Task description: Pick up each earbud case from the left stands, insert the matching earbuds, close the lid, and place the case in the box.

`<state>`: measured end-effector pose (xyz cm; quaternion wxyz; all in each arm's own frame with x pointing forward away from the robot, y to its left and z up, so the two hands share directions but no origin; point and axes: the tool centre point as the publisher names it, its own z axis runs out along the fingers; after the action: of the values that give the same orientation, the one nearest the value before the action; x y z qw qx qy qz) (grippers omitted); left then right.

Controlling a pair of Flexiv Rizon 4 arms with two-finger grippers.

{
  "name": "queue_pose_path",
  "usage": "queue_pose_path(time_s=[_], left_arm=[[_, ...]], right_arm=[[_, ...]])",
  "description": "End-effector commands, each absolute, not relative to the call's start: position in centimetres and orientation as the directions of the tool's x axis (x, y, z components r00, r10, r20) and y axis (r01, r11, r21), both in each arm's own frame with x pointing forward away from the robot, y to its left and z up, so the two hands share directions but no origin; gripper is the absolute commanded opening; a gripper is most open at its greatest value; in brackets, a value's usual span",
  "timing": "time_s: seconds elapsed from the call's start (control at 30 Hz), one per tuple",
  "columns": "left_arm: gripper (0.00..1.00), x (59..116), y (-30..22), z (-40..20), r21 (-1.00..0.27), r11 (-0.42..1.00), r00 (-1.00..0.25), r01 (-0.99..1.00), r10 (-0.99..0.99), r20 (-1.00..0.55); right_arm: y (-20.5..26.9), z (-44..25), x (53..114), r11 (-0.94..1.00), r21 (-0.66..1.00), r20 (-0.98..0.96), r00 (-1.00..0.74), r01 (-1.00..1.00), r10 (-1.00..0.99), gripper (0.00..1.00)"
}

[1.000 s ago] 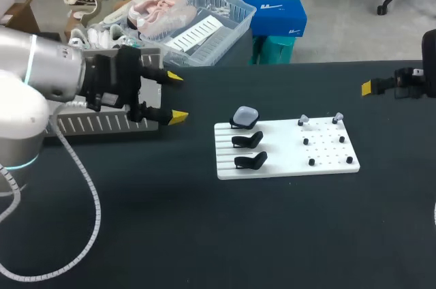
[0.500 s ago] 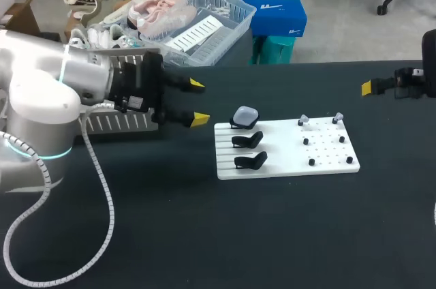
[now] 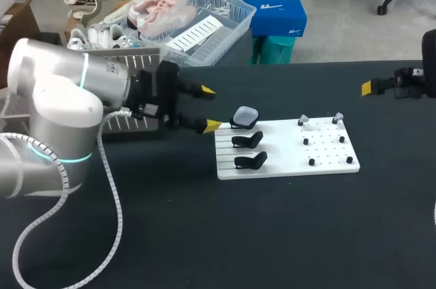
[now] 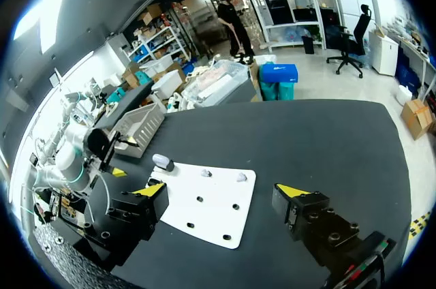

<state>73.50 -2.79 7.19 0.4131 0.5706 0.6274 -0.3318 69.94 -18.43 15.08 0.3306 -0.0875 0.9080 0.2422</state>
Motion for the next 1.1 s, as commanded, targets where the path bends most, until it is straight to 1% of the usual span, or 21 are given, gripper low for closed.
queue_pose_path(time_s=[0.03, 0.13, 0.57, 0.63, 1.1], left_arm=[[1.0, 74.6, -3.5, 6.6, 0.041, 0.125, -0.019, 0.991, 0.444, -0.896], [1.0, 75.1, -3.9, 6.0, 0.029, 0.131, -0.035, 0.991, 0.457, -0.889], [1.0, 76.2, -5.4, 4.4, 0.036, 0.142, -0.036, 0.989, 0.479, -0.877], [1.0, 76.5, -5.7, 4.2, 0.037, 0.171, -0.053, 0.985, 0.491, -0.87], [1.0, 76.5, -7.2, 3.5, 0.024, 0.139, -0.05, 0.99, 0.506, -0.861]], right_arm=[[-18.5, 15.0, 70.0, 0.867, 0.382, -0.643, -0.766, -0.32, 0.001, 1.0], [-18.5, 15.0, 70.0, 0.867, 0.382, -0.643, -0.766, -0.32, 0.001, 1.0], [-18.5, 15.0, 70.0, 0.867, 0.382, -0.643, -0.766, -0.32, 0.001, 1.0], [-18.5, 15.0, 70.0, 0.867, 0.382, -0.643, -0.766, -0.32, 0.001, 1.0], [-18.5, 15.0, 70.0, 0.867, 0.382, -0.643, -0.766, -0.32, 0.001, 1.0]])
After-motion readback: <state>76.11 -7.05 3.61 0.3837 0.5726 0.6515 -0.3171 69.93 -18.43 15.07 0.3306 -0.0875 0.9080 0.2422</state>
